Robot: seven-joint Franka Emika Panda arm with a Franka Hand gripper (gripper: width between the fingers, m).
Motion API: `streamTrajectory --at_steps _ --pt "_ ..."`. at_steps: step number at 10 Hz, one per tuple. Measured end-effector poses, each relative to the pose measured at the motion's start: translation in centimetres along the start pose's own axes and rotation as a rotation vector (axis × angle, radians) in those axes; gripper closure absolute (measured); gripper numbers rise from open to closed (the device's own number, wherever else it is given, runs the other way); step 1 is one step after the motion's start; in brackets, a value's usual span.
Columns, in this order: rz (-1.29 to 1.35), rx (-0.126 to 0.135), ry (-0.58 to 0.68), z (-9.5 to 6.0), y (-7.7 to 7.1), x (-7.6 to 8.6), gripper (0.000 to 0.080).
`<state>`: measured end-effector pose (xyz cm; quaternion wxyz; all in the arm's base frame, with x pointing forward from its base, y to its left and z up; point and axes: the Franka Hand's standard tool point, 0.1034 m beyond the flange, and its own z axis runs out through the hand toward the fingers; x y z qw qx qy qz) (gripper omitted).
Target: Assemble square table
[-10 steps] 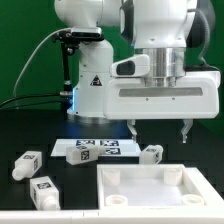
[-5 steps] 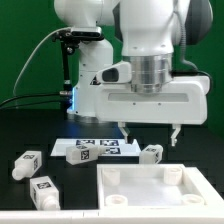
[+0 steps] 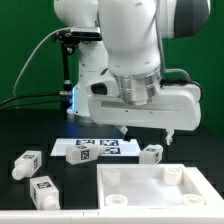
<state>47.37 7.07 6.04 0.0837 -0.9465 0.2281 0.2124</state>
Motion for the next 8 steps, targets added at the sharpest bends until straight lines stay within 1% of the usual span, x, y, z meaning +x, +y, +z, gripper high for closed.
streamTrajectory --at_steps 1,2,3,4,5,6,7,8 --pt "-0.001 -0.004 -0.062 0.0 0.1 0.3 0.0151" --pt "-0.087 0.000 -0.113 0.4 0.1 0.6 0.0151" --pt "-0.136 0.014 -0.192 0.7 0.2 0.9 0.0151" --pt "-0.158 0.017 -0.241 0.6 -0.1 1.4 0.0151" --pt "-0.171 0.015 -0.330 0.6 -0.2 1.3 0.0151" --pt "-0.167 0.013 -0.392 0.8 0.0 1.5 0.0151" --pt "-0.166 0.012 -0.416 1.0 0.0 1.7 0.0151" --pt "-0.135 0.014 -0.440 1.3 0.3 1.5 0.0151"
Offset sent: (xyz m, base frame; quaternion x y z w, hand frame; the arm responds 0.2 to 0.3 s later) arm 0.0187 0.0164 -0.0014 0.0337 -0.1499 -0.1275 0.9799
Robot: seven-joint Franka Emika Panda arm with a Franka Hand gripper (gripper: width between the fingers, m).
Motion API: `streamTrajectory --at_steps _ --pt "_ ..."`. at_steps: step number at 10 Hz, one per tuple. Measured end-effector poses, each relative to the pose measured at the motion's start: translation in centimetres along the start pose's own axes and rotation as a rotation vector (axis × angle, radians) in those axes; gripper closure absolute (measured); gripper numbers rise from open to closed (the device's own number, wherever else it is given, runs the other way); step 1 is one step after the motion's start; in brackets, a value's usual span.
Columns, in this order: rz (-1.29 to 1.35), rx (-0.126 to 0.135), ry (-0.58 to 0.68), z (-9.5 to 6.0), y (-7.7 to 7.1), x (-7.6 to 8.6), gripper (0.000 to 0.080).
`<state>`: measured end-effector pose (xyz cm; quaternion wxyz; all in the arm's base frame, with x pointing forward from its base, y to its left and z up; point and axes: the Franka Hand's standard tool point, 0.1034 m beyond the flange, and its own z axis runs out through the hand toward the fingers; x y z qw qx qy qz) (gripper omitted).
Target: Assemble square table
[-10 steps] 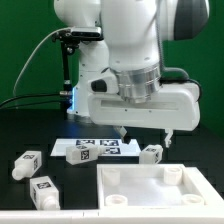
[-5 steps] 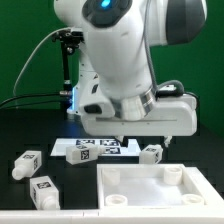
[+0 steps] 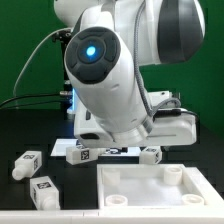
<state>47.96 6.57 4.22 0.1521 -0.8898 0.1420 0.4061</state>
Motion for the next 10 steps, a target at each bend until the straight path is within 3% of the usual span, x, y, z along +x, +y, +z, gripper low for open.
streamTrajectory --at_steps 1,3,7,9,10 --pt "0.068 0.017 -0.063 1.1 0.6 -0.4 0.0151" --pt "0.118 0.008 -0.118 2.7 0.4 -0.6 0.0151" --pt "0.128 0.003 -0.102 3.5 0.3 -0.4 0.0151" --pt "0.173 -0.009 -0.144 6.2 0.3 -1.0 0.0151" --pt "0.176 -0.006 -0.170 6.3 0.3 -1.3 0.0151"
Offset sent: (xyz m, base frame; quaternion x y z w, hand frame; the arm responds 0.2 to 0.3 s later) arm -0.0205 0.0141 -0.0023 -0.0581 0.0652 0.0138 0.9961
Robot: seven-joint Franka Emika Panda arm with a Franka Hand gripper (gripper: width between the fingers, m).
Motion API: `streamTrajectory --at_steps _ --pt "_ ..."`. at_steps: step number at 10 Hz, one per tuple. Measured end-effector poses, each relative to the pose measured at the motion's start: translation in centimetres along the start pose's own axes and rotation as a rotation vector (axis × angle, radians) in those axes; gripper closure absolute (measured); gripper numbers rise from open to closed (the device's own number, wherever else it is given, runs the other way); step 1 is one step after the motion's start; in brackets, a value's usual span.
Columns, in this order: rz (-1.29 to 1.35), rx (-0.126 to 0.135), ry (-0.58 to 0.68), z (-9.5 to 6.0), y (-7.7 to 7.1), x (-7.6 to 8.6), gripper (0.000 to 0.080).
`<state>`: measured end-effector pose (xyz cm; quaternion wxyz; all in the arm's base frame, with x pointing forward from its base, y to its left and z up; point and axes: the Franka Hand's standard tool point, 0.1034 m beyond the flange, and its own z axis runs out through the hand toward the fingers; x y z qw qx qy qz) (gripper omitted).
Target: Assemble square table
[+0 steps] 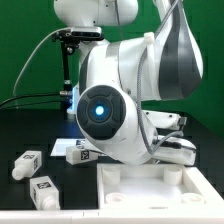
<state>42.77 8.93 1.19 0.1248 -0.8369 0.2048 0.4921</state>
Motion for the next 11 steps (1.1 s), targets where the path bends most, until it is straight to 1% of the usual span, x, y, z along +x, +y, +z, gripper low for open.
streamTrajectory --at_steps 1,3,4,5,6,7,8,9,10,11 --pt "-0.003 0.000 0.006 -0.2 0.0 0.1 0.0151" --pt "-0.003 0.000 0.005 -0.2 0.0 0.1 0.0415" --pt "-0.003 0.000 0.005 -0.2 0.1 0.1 0.0517" --pt "-0.003 0.000 0.010 -0.2 0.0 0.1 0.0517" --pt "-0.007 0.003 0.026 -0.7 -0.1 0.0 0.0516" --pt "-0.018 0.006 0.003 -2.3 -0.2 -1.3 0.0516" --pt "-0.045 0.006 0.052 -4.7 -0.7 -1.9 0.0516" --pt "-0.090 -0.003 0.134 -7.2 -1.3 -3.0 0.0516" --pt "-0.120 -0.012 0.229 -8.3 -1.8 -2.9 0.0516" --pt "-0.101 -0.005 0.295 -8.0 -2.1 -2.7 0.0516"
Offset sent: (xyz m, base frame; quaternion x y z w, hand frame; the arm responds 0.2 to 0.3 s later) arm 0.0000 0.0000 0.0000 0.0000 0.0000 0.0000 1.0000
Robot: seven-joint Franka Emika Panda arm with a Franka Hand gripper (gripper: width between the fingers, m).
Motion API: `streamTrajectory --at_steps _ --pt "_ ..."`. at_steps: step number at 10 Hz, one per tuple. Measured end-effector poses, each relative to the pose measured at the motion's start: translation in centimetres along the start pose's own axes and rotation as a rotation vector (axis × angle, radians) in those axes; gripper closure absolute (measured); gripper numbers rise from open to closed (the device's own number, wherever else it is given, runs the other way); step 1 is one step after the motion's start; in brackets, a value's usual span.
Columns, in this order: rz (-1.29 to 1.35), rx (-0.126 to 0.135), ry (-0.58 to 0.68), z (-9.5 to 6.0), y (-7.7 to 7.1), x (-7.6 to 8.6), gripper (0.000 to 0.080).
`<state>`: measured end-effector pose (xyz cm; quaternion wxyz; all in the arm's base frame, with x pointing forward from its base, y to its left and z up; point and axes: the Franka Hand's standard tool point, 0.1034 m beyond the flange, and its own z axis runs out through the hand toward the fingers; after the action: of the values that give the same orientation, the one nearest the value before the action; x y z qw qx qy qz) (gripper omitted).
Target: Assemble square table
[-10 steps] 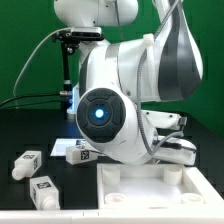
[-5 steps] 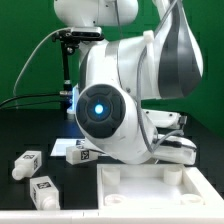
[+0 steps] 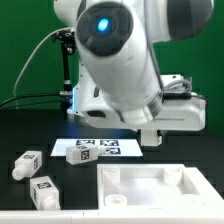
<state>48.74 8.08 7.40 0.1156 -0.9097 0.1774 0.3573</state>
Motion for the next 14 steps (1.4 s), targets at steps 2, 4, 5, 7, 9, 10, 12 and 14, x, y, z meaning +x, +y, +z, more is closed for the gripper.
streamTrajectory --at_steps 2,4,5,7,9,10,12,14 --pt "-0.007 0.015 0.148 -0.5 -0.4 0.6 0.0515" --pt "-0.121 -0.033 0.277 -4.7 -1.3 0.5 0.0515" --pt "-0.214 -0.054 0.348 -8.2 -2.4 1.0 0.0515" --pt "-0.145 -0.017 0.522 -7.9 -4.1 0.7 0.0515" --pt "-0.164 -0.003 0.633 -8.3 -4.1 1.3 0.0515" --pt "-0.195 -0.017 0.715 -8.7 -4.6 1.7 0.0515" --pt "-0.339 -0.098 0.895 -10.3 -6.9 3.0 0.0515" --pt "-0.389 -0.090 1.015 -10.6 -7.5 3.5 0.0515"
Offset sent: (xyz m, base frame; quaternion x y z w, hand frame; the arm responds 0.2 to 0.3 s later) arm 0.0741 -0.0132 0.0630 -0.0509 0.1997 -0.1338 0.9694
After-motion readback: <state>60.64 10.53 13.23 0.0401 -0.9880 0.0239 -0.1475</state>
